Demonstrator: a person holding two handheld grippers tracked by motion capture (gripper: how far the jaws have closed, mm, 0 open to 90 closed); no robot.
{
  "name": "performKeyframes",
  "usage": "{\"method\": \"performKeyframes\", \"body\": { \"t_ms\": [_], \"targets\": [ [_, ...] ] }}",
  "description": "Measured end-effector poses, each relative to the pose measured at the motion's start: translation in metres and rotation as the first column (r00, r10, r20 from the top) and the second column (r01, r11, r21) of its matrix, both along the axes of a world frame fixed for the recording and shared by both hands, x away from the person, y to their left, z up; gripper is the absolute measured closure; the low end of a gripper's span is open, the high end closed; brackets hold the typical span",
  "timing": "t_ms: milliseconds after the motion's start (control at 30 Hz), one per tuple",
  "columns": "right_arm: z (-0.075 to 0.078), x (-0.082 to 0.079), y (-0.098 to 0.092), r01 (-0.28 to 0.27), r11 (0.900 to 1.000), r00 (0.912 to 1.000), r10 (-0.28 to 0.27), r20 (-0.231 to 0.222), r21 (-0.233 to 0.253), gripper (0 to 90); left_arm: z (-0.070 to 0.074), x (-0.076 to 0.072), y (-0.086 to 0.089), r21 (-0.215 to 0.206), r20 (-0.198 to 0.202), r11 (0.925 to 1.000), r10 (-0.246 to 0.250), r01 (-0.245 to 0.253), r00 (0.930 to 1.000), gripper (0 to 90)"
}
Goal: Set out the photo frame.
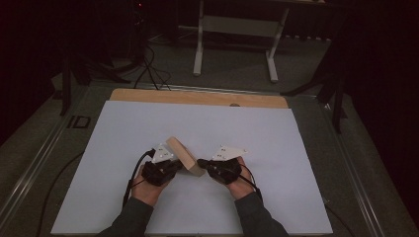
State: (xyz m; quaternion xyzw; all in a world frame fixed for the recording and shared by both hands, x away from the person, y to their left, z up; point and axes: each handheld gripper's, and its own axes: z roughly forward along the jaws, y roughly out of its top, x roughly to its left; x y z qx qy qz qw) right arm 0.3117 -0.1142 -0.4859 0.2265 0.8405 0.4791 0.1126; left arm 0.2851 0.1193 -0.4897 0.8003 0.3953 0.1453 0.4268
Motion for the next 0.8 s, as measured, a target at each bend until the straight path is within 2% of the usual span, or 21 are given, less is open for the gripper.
{"method": "performKeyframes", "body": {
  "t_ms": [800],
  "targets": [
    [0.0, -0.007, 0.012, -0.041, 0.999, 0.9992, 0.041, -0.002, -0.004, 89.4, -0.002, 0.004, 0.005, -0.01, -0.009, 0.9995, 0.028, -0.028, 0.9996, 89.7]
  ]
}}
